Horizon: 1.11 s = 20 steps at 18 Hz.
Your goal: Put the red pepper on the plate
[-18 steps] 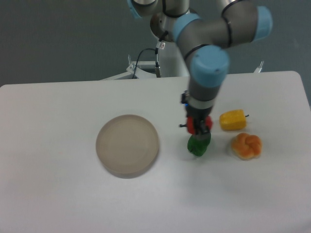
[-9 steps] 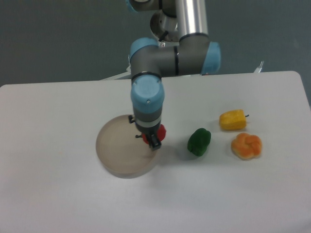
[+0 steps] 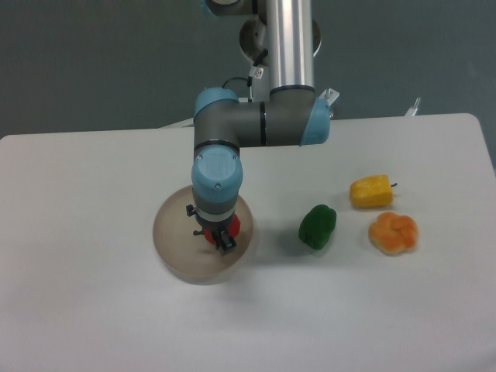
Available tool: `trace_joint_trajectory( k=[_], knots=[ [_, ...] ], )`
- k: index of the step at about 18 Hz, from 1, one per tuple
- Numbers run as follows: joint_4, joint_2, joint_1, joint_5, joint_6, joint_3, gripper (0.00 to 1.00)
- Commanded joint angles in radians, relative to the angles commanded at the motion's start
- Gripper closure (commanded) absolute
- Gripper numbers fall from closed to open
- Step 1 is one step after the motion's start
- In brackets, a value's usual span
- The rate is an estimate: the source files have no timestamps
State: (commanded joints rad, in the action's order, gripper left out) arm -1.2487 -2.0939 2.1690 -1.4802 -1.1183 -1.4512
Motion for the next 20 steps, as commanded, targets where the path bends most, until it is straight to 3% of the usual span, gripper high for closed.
trace_joint_trajectory(
  k=[4,9,13,15,18,20],
  knots=[
    [-0.011,0.031,0.008,-0.002,-0.003,0.014,0.0],
    [-0.011,0.107,0.096,-0.002,-0.061,0.021,0.0],
    [-0.029,0.158,0.181,-0.002,-0.231,0.031,0.0],
    [-0.078,0.178,0.233,-0.002,-0.326,0.037,0.0],
    [-0.195,0.18,0.284,-0.041,-0.44,0.093,0.0],
    [-0.219,0.169,0.287,-0.107,-0.475,0.121,0.0]
  ],
)
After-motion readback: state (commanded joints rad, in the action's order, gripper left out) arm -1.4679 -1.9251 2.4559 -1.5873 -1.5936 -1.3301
